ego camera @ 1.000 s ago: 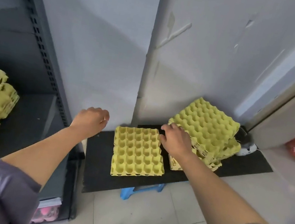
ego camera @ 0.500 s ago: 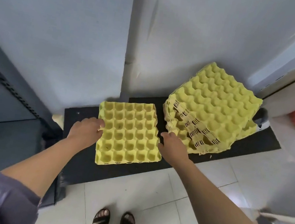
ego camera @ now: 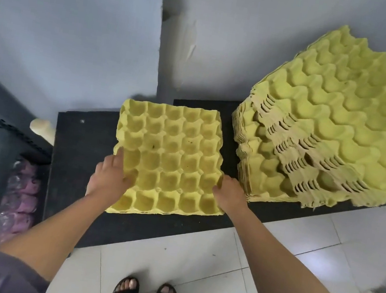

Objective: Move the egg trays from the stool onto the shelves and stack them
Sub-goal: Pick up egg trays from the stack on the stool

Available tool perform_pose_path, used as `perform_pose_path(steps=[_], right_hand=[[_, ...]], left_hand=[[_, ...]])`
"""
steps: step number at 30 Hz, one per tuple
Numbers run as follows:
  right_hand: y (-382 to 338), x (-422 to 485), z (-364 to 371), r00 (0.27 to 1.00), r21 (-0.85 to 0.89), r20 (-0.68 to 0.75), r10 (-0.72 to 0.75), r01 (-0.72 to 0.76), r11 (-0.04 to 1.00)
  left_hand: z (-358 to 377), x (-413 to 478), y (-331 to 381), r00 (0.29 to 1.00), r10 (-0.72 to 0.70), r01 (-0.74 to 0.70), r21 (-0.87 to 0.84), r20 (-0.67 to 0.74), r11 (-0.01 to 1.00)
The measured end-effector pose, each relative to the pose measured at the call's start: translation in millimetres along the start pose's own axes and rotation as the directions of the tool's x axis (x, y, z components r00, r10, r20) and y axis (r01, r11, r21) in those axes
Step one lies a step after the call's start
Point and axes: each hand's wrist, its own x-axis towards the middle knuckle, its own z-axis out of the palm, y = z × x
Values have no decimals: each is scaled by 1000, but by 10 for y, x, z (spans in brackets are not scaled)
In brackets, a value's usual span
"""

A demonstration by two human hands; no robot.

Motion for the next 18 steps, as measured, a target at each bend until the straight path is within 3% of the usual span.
perform_pose_path(steps=[3, 6, 18], right_hand=[[13, 68, 65, 998, 107, -51, 44, -39, 994], [9, 81, 57, 995, 153, -54, 83, -74, 985], [-41, -175, -235, 999, 276, 3, 49, -48, 960]], left_hand=[[59, 54, -83, 995, -74, 63, -165, -62, 984], [57, 151, -149, 978, -207, 207, -256, 26, 944], [-320, -39, -101, 967, -218, 246, -260, 133, 934]])
